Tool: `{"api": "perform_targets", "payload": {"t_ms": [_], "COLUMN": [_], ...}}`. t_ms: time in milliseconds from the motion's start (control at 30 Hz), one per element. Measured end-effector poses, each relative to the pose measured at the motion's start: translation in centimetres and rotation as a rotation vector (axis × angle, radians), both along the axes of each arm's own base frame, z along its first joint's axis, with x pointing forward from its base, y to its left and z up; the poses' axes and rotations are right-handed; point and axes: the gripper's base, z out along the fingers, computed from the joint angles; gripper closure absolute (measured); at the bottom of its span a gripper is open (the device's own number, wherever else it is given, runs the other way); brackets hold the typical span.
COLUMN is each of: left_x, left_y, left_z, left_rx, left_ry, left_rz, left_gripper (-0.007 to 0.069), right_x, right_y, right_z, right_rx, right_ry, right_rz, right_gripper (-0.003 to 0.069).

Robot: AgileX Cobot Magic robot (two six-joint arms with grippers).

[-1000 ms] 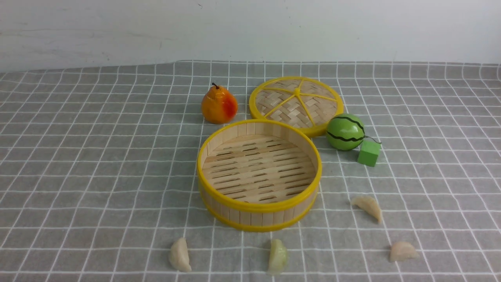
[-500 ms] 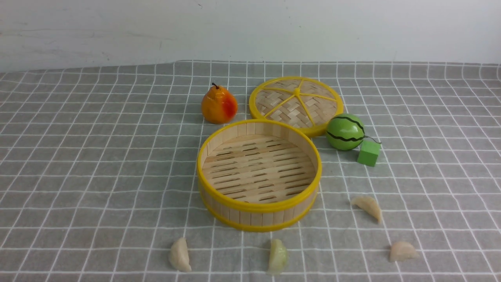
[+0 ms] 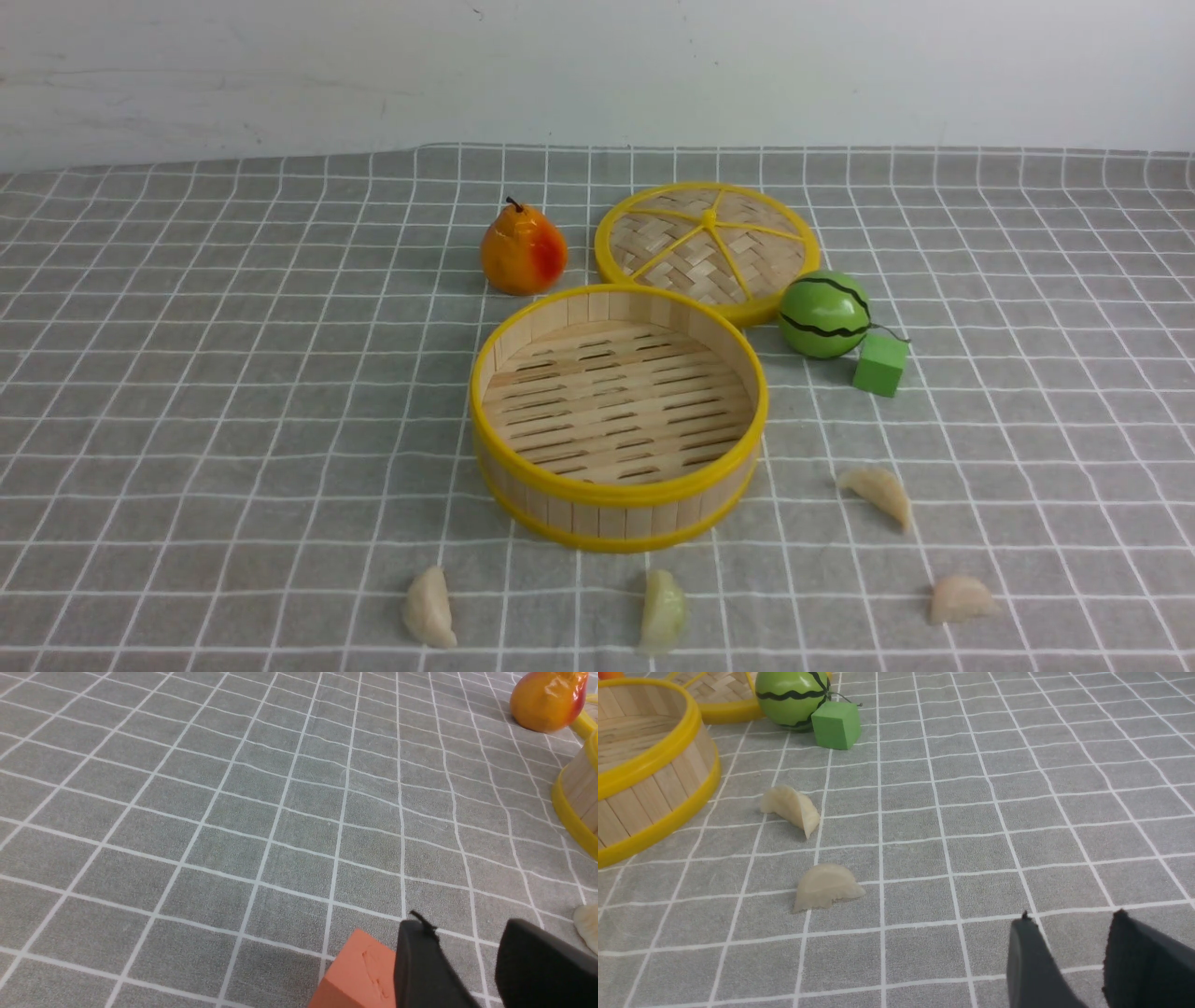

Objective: Put the dumplings into the steamer on the table with the grey tablecloth.
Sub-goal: 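Reach for and grasp a dumpling on the table with the left gripper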

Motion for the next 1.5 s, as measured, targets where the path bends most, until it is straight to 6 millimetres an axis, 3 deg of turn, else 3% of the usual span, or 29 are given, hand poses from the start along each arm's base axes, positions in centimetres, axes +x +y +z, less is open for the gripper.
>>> {"api": "perform_targets", "payload": {"t_ms": [500, 567, 633, 700, 767, 800, 867, 1000, 1133, 1200, 1300, 1367, 1433, 1500], "left_x": [0.0, 0.0, 0.1, 0.1, 0.1, 0.1, 0.1, 0.1, -0.1, -0.6, -1.5, -1.2, 0.0, 0.9], "left_y": [-0.1, -0.3, -0.8, -1.5, -1.9, -1.9, -2.1, -2.2, -2.5, -2.8, -3.4, -3.6, -3.6, -3.3], "left_z": [0.1, 0.1, 0.3, 0.7, 1.0, 1.0, 1.1, 1.2, 2.4, 5.1, 8.8, 10.4, 12.3, 13.5], "left_rx": [-0.040, -0.143, -0.475, -0.908, -1.213, -1.231, -1.339, -1.387, -1.325, -1.124, -0.742, -0.552, -0.354, -0.246], "left_ry": [-0.008, -0.018, -0.038, -0.042, -0.028, -0.027, -0.018, -0.014, -0.022, -0.086, -0.109, -0.046, 0.066, 0.151], "left_rz": [0.004, 0.013, 0.046, 0.085, 0.108, 0.110, 0.117, 0.114, 0.049, -0.068, -0.226, -0.277, -0.316, -0.317], "left_gripper": [0.0387, 0.0387, 0.0387, 0.0387, 0.0387, 0.0387, 0.0387, 0.0387, 0.0387, 0.0389, 0.0445, 0.0505, 0.0606, 0.0638], "right_x": [0.0, 0.0, 0.0, 0.0, -0.1, -0.1, -0.1, -0.1, -0.1, -0.1, -0.2, -0.2, 0.1, 0.9], "right_y": [0.0, 0.1, 0.4, 1.2, 2.0, 2.0, 2.4, 2.4, 2.3, 2.3, 2.1, 2.0, 1.9, 1.9], "right_z": [0.0, 0.0, 0.0, 0.1, 0.2, 0.2, 0.3, 0.2, 0.2, 0.3, 2.2, 3.7, 5.8, 7.2], "right_rx": [0.006, 0.030, 0.232, 0.595, 0.975, 0.987, 1.208, 1.205, 1.154, 1.075, 0.869, 0.755, 0.617, 0.524], "right_ry": [0.000, -0.001, -0.002, 0.013, 0.053, 0.056, 0.087, 0.088, 0.082, 0.068, -0.031, -0.099, -0.127, -0.102], "right_rz": [0.001, -0.001, -0.021, -0.048, -0.079, -0.083, -0.102, -0.107, -0.100, -0.071, 0.010, 0.050, 0.078, 0.095], "right_gripper": [0.0419, 0.0419, 0.0419, 0.0419, 0.0419, 0.0419, 0.0419, 0.0419, 0.0419, 0.0419, 0.0433, 0.0475, 0.0574, 0.0645]}}
